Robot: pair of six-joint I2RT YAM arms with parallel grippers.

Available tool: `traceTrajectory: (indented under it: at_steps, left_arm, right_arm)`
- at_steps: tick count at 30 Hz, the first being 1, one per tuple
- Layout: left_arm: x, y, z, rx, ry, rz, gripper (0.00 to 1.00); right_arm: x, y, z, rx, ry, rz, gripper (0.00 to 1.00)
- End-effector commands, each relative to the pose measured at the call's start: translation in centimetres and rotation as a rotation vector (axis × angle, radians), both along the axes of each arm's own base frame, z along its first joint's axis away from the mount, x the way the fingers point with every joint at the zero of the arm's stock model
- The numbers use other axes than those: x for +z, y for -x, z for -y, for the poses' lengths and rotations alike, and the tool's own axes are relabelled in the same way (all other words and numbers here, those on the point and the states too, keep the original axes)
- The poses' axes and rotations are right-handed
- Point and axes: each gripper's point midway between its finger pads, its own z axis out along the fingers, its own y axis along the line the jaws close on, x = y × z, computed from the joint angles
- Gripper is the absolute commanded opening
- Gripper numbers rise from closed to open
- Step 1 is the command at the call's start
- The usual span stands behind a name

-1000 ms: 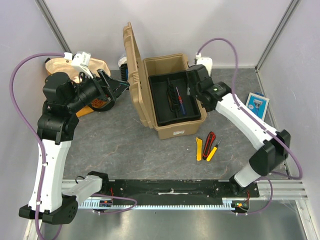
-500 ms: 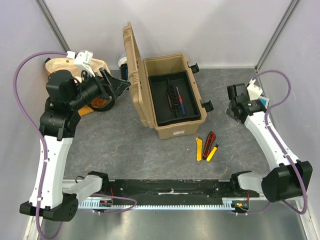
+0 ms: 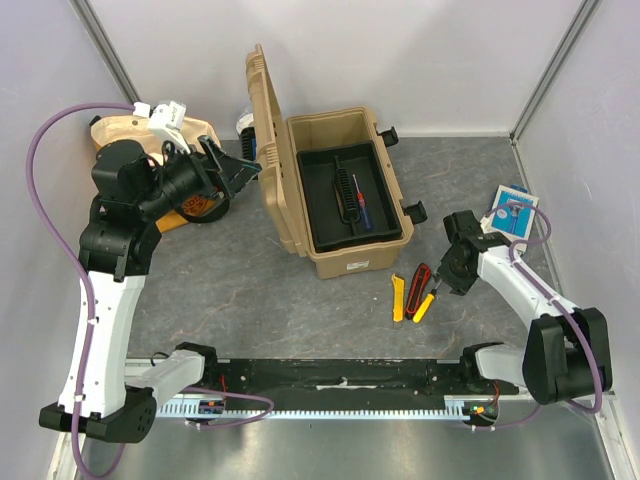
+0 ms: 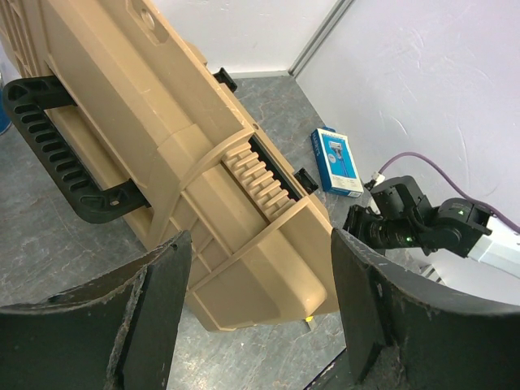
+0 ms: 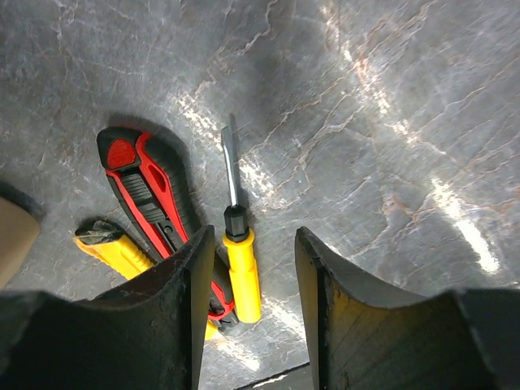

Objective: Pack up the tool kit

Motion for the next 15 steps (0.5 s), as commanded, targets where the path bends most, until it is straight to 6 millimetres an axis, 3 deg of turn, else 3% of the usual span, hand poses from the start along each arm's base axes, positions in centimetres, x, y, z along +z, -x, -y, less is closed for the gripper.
traceTrajectory:
  at_steps: [1, 6, 15]
  left_arm:
    - [0.8, 0.0, -0.1, 0.004, -0.003, 0.032, 0.75]
    - [0.8, -0.1, -0.1, 0.004, -0.003, 0.032, 0.75]
    - [0.8, -0.2, 0.0, 0.006, -0.002, 0.028, 0.75]
  right_arm:
    - [-0.6, -0.8, -1.4, -0.014, -0.087, 0.036, 0.5]
    - [-2.2, -0.1, -2.2, 0.004, -0.129, -0.001, 0.47]
    - [-4.1, 0.3, -1.8, 0.01, -0.104, -0.036, 0.43]
